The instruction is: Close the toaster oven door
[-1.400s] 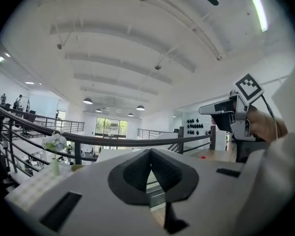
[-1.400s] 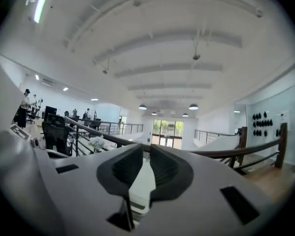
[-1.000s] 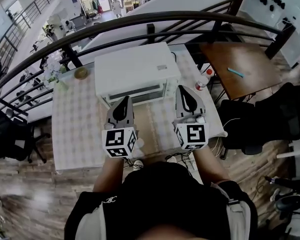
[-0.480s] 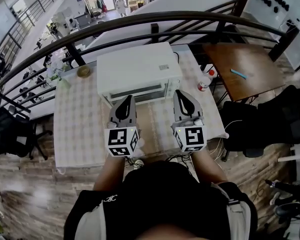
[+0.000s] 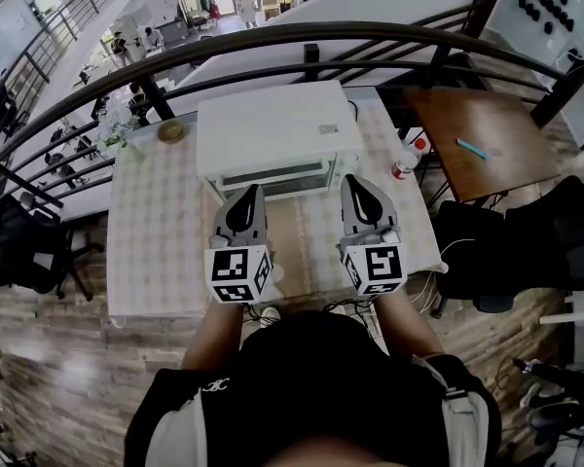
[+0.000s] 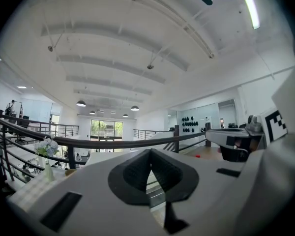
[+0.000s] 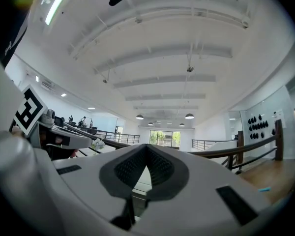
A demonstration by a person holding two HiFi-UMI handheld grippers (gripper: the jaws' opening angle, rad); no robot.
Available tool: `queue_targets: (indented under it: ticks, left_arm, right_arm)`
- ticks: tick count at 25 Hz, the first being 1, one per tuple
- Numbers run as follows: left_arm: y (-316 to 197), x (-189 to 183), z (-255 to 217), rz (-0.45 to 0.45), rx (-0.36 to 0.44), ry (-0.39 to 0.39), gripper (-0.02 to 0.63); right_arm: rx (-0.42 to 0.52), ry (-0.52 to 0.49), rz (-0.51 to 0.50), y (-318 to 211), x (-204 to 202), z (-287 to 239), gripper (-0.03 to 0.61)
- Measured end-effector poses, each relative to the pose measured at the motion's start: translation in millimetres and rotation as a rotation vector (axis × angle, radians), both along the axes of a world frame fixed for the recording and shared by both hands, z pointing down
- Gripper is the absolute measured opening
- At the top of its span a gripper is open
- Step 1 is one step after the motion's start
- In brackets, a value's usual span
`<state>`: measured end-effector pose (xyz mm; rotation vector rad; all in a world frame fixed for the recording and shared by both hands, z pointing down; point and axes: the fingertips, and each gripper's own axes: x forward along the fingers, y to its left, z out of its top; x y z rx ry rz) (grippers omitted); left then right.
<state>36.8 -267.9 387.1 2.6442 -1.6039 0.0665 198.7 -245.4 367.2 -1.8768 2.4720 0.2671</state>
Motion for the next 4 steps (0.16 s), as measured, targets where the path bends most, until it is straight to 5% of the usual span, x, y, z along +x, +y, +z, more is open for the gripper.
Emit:
queue_targets:
  ticks: [4]
  left_arm:
    - [-1.0, -5.5, 0.9, -0.005, -0.004, -0.001, 0.014]
  right_arm:
    - [-0.011, 0.002, -0.016, -0.5, -8.1, 3.8, -0.008]
